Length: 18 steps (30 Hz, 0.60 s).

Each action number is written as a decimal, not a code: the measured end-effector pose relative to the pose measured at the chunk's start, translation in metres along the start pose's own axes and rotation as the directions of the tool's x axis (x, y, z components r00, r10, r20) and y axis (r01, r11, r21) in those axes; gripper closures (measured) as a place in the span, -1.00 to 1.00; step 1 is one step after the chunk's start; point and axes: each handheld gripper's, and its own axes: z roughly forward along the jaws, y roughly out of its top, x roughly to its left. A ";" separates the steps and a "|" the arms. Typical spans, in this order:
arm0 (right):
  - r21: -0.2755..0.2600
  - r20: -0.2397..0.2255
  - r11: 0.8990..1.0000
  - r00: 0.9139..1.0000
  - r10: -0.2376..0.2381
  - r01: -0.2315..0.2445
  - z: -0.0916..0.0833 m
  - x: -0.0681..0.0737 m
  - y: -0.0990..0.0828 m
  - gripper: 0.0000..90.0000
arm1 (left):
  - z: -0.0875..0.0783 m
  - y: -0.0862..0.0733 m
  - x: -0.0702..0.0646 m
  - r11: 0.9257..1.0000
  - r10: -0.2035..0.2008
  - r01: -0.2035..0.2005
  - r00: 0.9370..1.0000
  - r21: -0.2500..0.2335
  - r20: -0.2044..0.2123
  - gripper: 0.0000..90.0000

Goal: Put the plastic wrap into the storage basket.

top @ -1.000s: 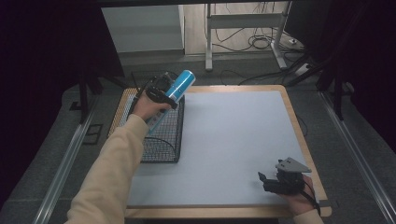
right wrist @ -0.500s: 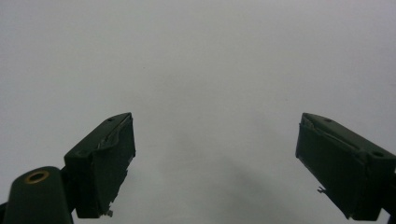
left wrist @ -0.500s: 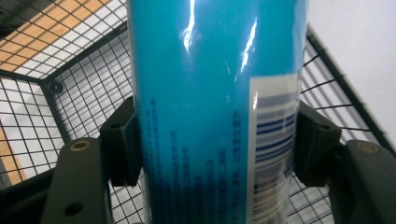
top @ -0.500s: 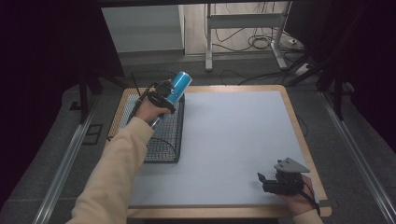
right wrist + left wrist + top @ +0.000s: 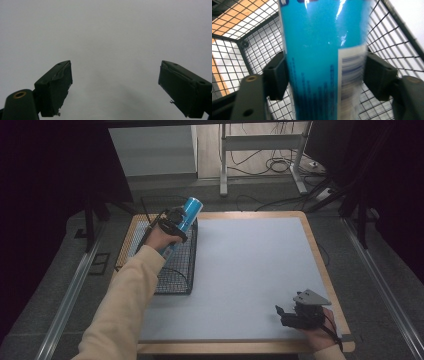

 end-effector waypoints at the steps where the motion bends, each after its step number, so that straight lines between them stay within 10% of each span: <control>1: 0.000 0.000 1.000 1.000 0.001 -0.001 0.000 0.000 0.000 -0.73 | -0.008 0.001 0.000 0.999 -0.011 0.012 1.000 -0.046 0.016 -0.46; 9: -0.004 -0.002 1.000 1.000 -0.001 0.001 -0.001 0.001 0.001 -0.73 | -0.028 -0.003 -0.009 0.995 0.003 -0.003 1.000 -0.098 0.000 -0.70; 18: -0.009 0.000 1.000 1.000 0.002 -0.002 -0.002 0.001 0.002 -0.73 | -0.080 -0.015 -0.019 0.969 0.011 0.027 0.989 -0.246 0.149 -0.71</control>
